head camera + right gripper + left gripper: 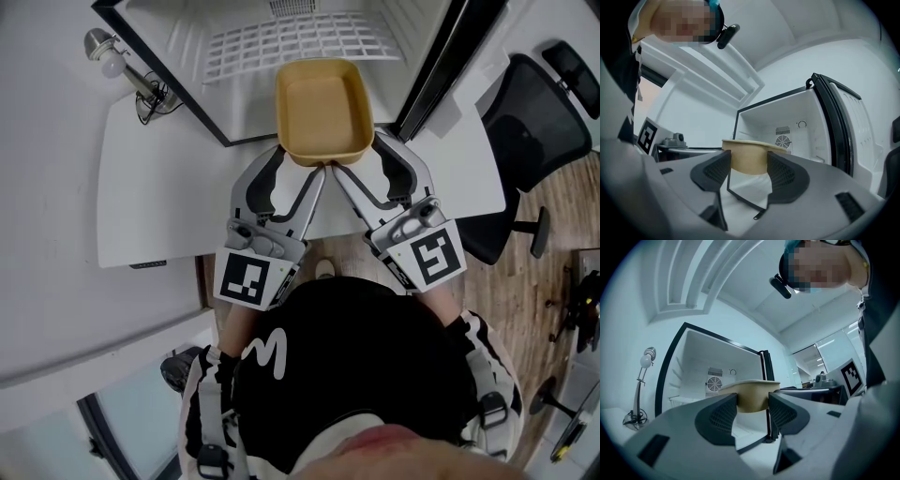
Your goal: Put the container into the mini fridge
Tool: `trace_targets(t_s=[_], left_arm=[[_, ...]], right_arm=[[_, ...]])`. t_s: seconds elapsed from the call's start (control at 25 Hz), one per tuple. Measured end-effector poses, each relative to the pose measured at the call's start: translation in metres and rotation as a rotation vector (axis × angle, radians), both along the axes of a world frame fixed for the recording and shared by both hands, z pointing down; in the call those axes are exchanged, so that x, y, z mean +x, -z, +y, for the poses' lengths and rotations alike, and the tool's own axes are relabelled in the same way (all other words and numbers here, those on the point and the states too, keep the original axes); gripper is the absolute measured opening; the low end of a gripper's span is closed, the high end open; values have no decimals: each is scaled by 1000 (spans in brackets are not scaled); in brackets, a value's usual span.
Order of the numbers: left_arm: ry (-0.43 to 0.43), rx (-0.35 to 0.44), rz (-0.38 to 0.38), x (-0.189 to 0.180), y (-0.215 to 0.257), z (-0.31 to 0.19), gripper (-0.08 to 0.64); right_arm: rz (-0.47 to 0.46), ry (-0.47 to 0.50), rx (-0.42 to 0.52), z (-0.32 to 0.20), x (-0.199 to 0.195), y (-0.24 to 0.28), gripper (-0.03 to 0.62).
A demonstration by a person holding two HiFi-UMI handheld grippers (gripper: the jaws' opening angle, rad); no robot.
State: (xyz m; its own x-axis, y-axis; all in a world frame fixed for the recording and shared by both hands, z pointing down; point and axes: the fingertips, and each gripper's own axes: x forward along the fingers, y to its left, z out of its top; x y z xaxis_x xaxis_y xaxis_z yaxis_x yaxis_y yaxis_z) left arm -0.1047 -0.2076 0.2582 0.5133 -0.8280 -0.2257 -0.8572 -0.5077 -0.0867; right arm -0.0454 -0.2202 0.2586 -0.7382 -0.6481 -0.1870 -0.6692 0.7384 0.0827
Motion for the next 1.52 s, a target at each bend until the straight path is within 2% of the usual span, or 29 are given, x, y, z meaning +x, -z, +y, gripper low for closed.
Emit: trace_targets(t_s=[0.12,0.24,0.96,1.2,1.52], left_arm=[[-10,24,9,-1,7,-5,217],[-15,-2,6,-4,6,-11,217],[-30,-6,20,-13,13,-38,218],[-26,-11,57,-14,17,-45,215],[-12,3,31,-12,21,-59,209]], right_arm=[[-10,-6,5,-5,-2,4,252],[-10,-12,6,-10,-4,6,252],[-35,-34,25,-35,-12,15,252],[-64,-21,17,-44,-12,19,252],[-85,6,14,-60,-9,17,252]])
